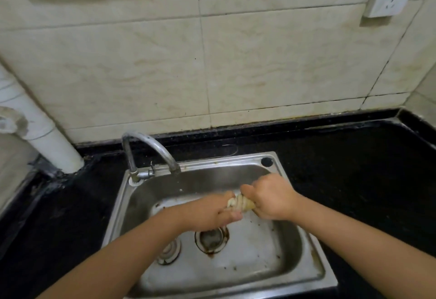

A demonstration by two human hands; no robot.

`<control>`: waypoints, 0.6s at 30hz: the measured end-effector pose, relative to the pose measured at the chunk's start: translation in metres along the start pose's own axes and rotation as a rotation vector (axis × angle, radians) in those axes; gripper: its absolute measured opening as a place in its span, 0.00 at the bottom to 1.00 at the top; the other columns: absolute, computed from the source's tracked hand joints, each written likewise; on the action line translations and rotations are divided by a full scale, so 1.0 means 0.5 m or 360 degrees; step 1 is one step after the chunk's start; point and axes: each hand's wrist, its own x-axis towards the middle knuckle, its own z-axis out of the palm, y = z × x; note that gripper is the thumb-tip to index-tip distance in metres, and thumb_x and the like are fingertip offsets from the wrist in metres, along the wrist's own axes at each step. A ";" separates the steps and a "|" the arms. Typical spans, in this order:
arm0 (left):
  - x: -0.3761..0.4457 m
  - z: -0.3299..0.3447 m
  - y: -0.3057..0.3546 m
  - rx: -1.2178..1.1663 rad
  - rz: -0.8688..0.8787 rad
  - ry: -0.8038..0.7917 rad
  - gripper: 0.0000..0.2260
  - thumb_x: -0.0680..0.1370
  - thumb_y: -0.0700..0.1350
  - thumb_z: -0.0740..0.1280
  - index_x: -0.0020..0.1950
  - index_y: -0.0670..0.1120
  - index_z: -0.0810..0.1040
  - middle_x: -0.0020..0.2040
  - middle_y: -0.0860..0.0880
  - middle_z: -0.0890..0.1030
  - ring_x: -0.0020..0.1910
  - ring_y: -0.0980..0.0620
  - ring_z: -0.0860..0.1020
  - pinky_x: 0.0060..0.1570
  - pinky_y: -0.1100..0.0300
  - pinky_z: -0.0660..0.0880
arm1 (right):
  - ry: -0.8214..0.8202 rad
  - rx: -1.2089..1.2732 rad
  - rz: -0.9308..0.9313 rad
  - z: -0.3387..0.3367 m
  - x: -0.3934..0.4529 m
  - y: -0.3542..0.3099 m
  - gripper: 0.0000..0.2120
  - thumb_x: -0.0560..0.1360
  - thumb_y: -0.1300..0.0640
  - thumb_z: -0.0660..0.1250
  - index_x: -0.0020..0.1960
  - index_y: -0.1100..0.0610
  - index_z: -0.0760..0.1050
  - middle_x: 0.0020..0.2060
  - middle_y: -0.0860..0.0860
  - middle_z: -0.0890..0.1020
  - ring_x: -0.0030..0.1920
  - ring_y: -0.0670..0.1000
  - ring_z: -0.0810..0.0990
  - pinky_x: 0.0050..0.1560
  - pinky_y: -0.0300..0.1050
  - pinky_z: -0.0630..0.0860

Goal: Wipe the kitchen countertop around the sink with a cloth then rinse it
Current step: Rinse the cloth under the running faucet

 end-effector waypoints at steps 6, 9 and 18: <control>0.029 0.041 -0.036 0.1246 -0.0150 -0.0168 0.17 0.80 0.53 0.55 0.60 0.41 0.64 0.52 0.40 0.78 0.49 0.41 0.76 0.44 0.53 0.67 | -0.1183 0.0545 0.0340 0.001 0.003 -0.032 0.10 0.73 0.65 0.59 0.51 0.63 0.76 0.47 0.60 0.80 0.47 0.60 0.77 0.41 0.41 0.64; 0.043 0.049 -0.053 0.1403 -0.0100 -0.0197 0.17 0.80 0.53 0.54 0.60 0.41 0.65 0.54 0.41 0.77 0.51 0.41 0.76 0.47 0.52 0.69 | -0.1303 0.0941 0.0589 0.034 -0.009 -0.035 0.10 0.71 0.68 0.59 0.34 0.59 0.70 0.31 0.53 0.72 0.33 0.51 0.70 0.33 0.40 0.64; 0.060 0.056 -0.073 0.1337 -0.0062 -0.0066 0.18 0.80 0.54 0.52 0.59 0.41 0.67 0.55 0.42 0.77 0.52 0.44 0.76 0.49 0.52 0.70 | -0.1335 0.1597 0.1036 0.038 -0.020 -0.026 0.15 0.68 0.73 0.60 0.31 0.55 0.65 0.22 0.47 0.67 0.24 0.45 0.65 0.25 0.35 0.60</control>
